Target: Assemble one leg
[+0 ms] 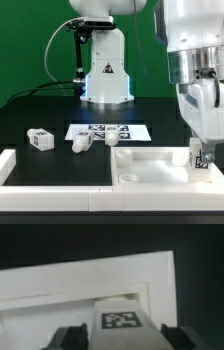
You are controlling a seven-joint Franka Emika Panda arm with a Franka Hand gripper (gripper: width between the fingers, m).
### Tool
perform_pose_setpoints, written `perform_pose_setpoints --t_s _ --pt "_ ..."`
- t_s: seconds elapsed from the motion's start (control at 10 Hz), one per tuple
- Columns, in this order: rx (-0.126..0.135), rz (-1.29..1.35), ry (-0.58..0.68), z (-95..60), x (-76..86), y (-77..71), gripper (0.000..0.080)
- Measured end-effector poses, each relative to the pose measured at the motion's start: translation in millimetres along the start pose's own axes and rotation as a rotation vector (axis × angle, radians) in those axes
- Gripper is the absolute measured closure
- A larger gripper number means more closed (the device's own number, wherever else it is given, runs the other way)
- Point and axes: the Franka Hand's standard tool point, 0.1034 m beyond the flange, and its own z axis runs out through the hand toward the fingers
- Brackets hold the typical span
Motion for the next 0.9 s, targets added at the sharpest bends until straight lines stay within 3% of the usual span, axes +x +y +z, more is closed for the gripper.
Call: perform_pose_setpoints --t_s 0.1,0.2,0.3,0.4,0.7,0.9 --pt "0.001 -0.037 0.002 -0.3 0.3 -0.3 0.0328" --pt "0.004 -0.227 0.002 -2.2 1.2 -2.0 0.0211" --pt "0.006 -0.429 0.002 -2.4 -0.2 -2.0 0.0211" --pt "0.002 -0.563 -0.002 -1.5 -3.3 -0.3 0.0162" --pt "0.003 -0.729 0.0 -1.2 -1.0 -0.8 0.0153" --pt "-0.015 -1.006 0.014 -3.8 -2.5 -3.0 0.0151"
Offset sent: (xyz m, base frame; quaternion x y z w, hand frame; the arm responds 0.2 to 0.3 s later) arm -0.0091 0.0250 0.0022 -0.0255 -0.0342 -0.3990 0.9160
